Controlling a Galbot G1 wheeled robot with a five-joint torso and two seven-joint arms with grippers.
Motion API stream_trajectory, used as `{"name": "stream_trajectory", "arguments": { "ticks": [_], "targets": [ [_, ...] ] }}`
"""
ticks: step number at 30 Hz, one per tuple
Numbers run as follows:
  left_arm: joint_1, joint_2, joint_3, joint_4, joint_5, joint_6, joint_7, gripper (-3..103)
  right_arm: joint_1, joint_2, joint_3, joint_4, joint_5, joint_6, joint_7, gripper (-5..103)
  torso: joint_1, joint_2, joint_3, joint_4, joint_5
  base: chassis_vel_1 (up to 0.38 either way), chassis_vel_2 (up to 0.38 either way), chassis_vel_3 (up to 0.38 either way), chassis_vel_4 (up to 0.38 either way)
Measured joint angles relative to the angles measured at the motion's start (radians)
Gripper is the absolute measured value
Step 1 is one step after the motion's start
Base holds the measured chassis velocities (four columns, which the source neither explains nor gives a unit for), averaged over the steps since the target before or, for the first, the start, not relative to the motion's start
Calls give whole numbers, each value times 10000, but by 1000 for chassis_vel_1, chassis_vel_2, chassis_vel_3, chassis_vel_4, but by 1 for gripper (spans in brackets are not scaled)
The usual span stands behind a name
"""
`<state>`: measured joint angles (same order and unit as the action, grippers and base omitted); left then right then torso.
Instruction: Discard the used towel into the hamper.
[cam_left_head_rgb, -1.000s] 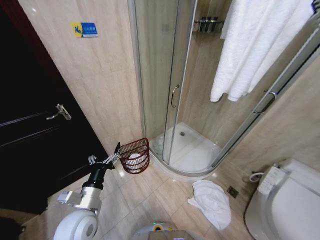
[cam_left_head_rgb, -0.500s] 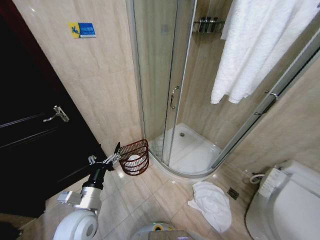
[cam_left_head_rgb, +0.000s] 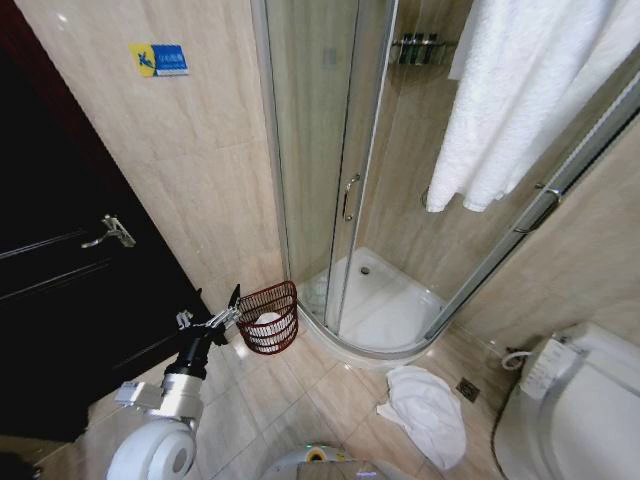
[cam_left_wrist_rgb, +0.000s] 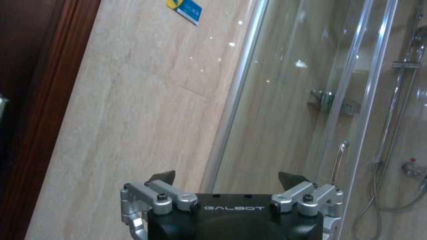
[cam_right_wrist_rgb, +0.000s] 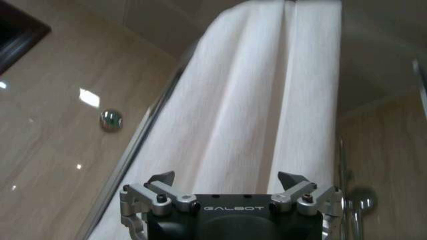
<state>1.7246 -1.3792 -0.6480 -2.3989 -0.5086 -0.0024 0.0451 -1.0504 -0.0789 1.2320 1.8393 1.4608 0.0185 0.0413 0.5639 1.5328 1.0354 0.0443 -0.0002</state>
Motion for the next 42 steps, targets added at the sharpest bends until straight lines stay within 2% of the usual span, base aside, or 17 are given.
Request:
{"name": "stream_trajectory", "arguments": {
  "ticks": [1,3,5,6,12,17,18,20,22,26,32,33,35,37,40,41,42],
  "targets": [
    [0,1,-1,0,0,0,0,100,-344,-488,316,-325,132,73,28,100,-1,0,0,1,-8,0,0,0,0],
    [-2,2,0,0,0,0,0,100,-426,-629,399,-432,161,86,46,100,0,0,0,0,-6,0,0,0,0],
    [0,0,-1,0,0,0,0,100,-876,-1285,832,-917,288,99,272,100,3,-1,2,2,5,0,0,0,0],
    [0,0,0,0,0,0,0,100,-1016,-1473,936,-1052,293,99,362,100,3,-1,1,3,-4,0,0,0,0],
    [0,0,0,0,0,0,0,100,-1291,-1817,958,-1454,292,39,543,100,2,-1,2,2,7,0,0,0,0],
    [0,1,0,0,0,0,0,100,-1585,-2191,845,-1783,825,-53,371,100,2,-1,1,0,5,0,0,0,0],
    [0,1,0,0,0,0,0,100,-1658,-2285,842,-1832,949,-92,356,103,2,-2,2,1,4,0,0,0,0],
    [0,1,-1,0,0,0,0,100,-1997,-2626,953,-2030,1192,-90,342,97,2,-2,1,0,2,0,0,0,0],
    [0,1,-1,0,0,0,0,100,-2233,-2790,1103,-2124,1242,-67,349,95,2,-2,1,1,-2,0,0,0,0],
    [0,0,-1,0,0,0,0,100,-2591,-3018,1424,-2232,1279,-25,393,83,3,-3,2,4,-2,0,0,0,0],
    [0,1,-1,0,0,0,1,100,-2551,-2904,1435,-2158,1280,-18,408,71,2,-3,1,1,3,0,0,0,0],
    [0,1,0,0,0,0,0,100,-2544,-2824,1424,-2113,1264,8,414,63,2,-3,1,1,3,0,0,0,0],
    [0,1,0,0,0,0,0,100,-2544,-2775,1415,-2082,1254,43,424,63,2,-3,1,1,3,0,0,0,0],
    [0,1,0,0,0,0,1,100,-2545,-2676,1404,-2021,1233,137,439,54,2,-3,1,1,2,0,0,0,0],
    [0,1,0,0,0,0,0,100,-2545,-2601,1386,-1986,1186,193,431,51,2,-3,1,1,2,0,0,0,0],
    [0,0,0,0,0,1,0,100,-2545,-2519,1359,-1952,1132,219,420,43,2,-3,1,1,2,0,0,0,0],
    [0,1,0,0,0,1,0,100,-2541,-2482,1342,-1929,1118,226,412,43,2,-3,1,1,3,0,0,0,0]
  ]
}}
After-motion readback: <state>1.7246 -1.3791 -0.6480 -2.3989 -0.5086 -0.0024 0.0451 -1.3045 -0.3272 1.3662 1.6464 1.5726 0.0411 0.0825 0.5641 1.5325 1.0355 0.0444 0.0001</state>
